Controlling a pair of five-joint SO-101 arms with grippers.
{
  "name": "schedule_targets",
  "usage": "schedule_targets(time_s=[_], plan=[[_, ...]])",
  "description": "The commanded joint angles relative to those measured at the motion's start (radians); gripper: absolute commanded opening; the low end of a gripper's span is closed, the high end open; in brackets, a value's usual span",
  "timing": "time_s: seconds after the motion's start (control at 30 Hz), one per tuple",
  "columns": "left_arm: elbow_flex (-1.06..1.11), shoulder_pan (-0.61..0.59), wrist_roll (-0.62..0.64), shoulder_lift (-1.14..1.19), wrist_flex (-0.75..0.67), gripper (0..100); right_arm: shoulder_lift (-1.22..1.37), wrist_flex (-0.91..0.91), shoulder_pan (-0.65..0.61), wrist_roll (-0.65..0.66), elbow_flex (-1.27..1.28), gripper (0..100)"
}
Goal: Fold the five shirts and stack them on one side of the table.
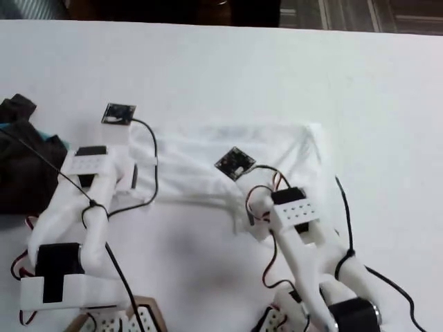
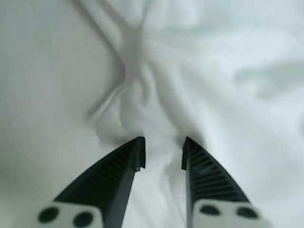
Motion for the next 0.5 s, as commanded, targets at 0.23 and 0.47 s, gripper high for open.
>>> schedule_targets(time_s=[0.23,0.47], plan=[[-0.004,0.011,-0.005,-0.035,-0.017,3,0.053,-0.077,0.005,0.008,-0.04,2.9],[-0.004,0.011,-0.005,-0.035,-0.017,3,-0.189,0.065,-0.001,0.009,-0.044,2.1]])
